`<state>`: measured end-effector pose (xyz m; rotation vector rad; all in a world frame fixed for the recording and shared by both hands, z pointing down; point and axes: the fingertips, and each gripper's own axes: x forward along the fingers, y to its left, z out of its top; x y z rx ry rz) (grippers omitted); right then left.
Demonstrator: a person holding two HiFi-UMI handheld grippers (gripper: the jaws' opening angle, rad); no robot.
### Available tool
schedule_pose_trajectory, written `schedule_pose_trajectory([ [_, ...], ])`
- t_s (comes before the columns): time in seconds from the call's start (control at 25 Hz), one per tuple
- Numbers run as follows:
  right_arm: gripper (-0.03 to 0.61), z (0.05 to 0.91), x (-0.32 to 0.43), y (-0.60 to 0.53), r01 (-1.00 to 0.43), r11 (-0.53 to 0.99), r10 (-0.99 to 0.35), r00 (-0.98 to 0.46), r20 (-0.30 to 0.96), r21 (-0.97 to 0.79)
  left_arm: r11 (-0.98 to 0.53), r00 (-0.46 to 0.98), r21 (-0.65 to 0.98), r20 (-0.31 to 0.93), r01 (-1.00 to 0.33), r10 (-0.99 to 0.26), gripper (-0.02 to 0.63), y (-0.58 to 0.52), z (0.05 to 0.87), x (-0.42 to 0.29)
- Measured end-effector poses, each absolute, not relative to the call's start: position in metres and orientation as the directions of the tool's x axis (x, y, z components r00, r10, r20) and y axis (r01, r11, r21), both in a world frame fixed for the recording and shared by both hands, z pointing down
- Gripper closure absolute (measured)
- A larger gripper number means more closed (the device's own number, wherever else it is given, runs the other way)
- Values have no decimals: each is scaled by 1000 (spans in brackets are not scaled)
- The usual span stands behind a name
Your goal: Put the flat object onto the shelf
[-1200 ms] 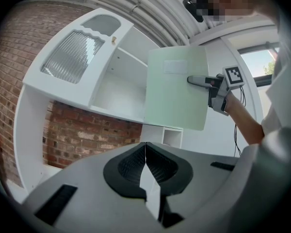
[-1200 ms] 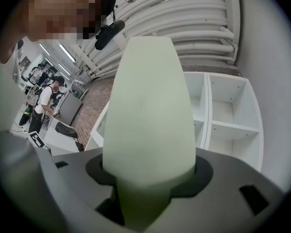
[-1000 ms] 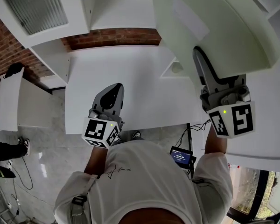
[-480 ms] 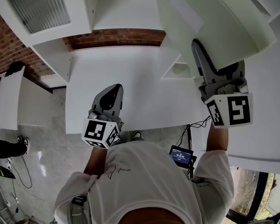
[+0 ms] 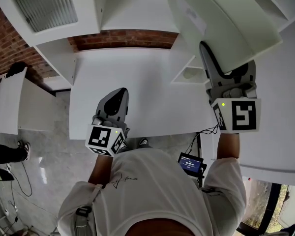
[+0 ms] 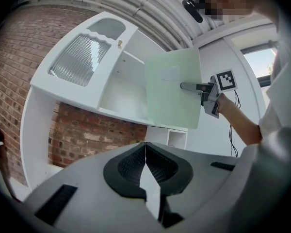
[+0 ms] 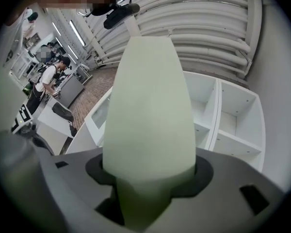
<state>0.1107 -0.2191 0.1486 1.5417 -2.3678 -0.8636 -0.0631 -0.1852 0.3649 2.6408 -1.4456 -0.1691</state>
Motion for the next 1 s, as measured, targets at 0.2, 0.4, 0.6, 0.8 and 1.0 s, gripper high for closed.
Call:
schedule_pose_trajectory([
  [0.2, 298, 151, 104, -221, -750, 251, -895, -421, -150, 612, -537, 537, 162, -45, -828, -842, 600, -184, 362, -63],
  [0.4, 298, 153, 96, -223, -728, 213, -899, -407, -161, 651, -534, 534, 163, -45, -830, -844, 600, -183, 361, -64],
  [0.6, 296, 160, 91, -228, -687, 184, -909, -392, -145, 703, -535, 535, 161, -46, -829, -843, 600, -183, 361, -63],
  [0.8, 298, 176, 88, -232, -601, 149, -935, -343, -86, 785, -539, 541, 165, -41, -826, -840, 600, -182, 364, -61],
  [1.0, 298, 184, 80, -235, -568, 128, -940, -331, -83, 813, -539, 541, 165, -41, -826, -840, 600, -182, 363, -60],
])
